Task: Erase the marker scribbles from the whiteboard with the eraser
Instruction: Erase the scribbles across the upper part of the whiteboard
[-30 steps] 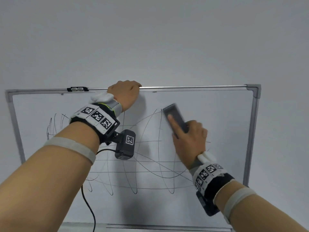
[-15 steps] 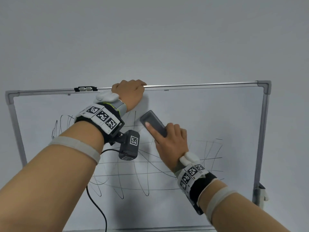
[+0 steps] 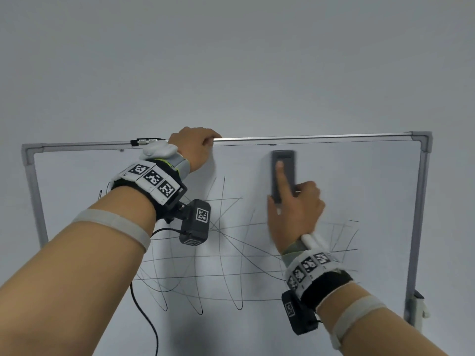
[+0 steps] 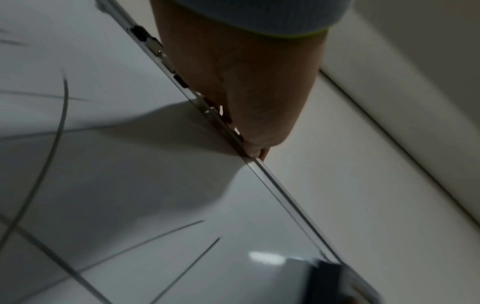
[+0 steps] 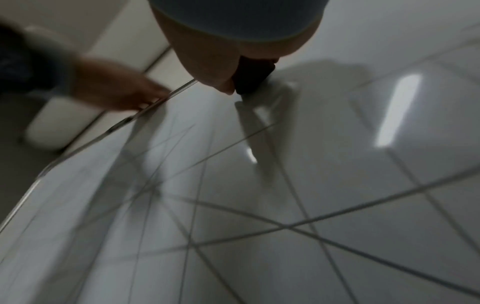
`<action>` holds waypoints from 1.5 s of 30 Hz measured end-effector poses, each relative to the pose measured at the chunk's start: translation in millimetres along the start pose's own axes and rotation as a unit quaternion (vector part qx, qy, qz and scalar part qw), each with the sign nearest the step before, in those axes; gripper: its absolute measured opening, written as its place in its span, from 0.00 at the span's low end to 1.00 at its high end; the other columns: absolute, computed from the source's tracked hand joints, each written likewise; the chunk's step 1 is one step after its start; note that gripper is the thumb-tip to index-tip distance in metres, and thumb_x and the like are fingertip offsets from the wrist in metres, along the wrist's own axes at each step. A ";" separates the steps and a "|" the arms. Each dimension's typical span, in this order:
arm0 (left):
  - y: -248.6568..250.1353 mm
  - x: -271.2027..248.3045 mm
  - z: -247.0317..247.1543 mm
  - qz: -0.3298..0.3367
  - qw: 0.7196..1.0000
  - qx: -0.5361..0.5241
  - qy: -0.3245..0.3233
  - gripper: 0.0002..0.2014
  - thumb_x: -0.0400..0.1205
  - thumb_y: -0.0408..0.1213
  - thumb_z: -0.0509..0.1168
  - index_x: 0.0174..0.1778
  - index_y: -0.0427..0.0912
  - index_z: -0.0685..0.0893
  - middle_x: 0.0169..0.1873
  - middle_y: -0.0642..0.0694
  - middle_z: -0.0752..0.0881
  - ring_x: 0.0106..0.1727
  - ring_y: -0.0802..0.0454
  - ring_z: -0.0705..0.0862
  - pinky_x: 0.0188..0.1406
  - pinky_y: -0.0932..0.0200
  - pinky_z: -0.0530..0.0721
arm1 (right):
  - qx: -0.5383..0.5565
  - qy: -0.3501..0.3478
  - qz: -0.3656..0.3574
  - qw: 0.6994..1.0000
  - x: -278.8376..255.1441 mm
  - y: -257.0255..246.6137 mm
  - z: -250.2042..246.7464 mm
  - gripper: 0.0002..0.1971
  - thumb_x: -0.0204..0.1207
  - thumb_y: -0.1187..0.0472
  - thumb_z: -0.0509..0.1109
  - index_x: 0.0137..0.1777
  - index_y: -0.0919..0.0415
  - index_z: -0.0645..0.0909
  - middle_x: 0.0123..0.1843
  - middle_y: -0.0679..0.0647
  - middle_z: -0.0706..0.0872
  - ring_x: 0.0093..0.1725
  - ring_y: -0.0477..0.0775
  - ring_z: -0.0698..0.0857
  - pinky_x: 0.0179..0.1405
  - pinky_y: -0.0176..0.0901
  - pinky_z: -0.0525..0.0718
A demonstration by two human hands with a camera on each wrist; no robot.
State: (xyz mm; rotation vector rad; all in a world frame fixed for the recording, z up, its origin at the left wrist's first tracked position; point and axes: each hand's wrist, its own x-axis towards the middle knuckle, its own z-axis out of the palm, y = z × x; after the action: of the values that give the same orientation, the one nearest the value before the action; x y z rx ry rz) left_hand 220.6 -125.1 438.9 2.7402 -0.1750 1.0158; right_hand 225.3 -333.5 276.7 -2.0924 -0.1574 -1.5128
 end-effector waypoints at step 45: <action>-218.8 -66.6 -94.5 -0.114 0.991 0.061 0.026 0.33 0.78 0.40 0.41 0.72 0.66 0.80 0.67 0.44 0.86 0.72 0.36 0.77 0.80 0.30 0.58 | -0.011 -0.073 -0.353 0.933 -51.4 -250.3 95.0 0.44 0.67 0.68 0.71 0.84 0.39 0.68 0.54 0.59 0.74 0.50 0.60 0.71 0.50 0.55 0.66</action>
State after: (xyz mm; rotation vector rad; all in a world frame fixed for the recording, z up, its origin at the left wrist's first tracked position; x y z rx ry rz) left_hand 151.2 112.3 430.7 2.7562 0.2116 1.0638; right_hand 187.0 -64.6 299.5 -2.2898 -1.0477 -1.7256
